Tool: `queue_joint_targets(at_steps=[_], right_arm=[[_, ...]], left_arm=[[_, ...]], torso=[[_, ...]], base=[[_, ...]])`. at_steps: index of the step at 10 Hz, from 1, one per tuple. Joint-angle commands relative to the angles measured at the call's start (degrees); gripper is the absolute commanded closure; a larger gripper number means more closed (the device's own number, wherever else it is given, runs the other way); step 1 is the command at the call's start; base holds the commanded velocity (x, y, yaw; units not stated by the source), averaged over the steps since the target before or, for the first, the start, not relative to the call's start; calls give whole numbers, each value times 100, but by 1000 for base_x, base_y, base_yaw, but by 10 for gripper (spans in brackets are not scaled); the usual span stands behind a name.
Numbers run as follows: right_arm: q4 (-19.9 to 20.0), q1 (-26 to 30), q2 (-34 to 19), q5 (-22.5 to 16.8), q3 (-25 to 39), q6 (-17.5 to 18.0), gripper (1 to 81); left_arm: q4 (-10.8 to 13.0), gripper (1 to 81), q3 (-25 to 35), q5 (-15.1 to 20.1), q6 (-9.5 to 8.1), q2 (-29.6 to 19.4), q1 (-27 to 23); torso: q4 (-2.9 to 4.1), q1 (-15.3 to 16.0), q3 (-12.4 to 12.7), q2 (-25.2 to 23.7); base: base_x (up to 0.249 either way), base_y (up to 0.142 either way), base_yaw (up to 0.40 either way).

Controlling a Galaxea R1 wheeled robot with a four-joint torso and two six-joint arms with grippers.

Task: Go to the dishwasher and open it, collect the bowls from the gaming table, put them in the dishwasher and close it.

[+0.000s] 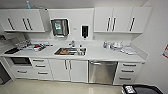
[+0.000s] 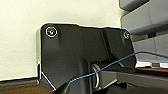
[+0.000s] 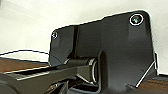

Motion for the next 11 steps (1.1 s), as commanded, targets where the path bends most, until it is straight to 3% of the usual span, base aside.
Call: queue_joint_targets(at_steps=[1,8,11], right_arm=[[-79,223,-157,-304,126,-23,10],[-88,214,-157,-313,100,-23,10],[-106,214,-149,-305,100,-23,10]], left_arm=[[-13,10,63,302,20,-149,-241],[-13,10,63,302,20,-158,-241],[-13,10,63,302,20,-149,-241]], torso=[[0,0,0,0],[0,0,0,0],[0,-2,0,0]], base=[[94,0,0],[94,0,0],[95,63,0]])
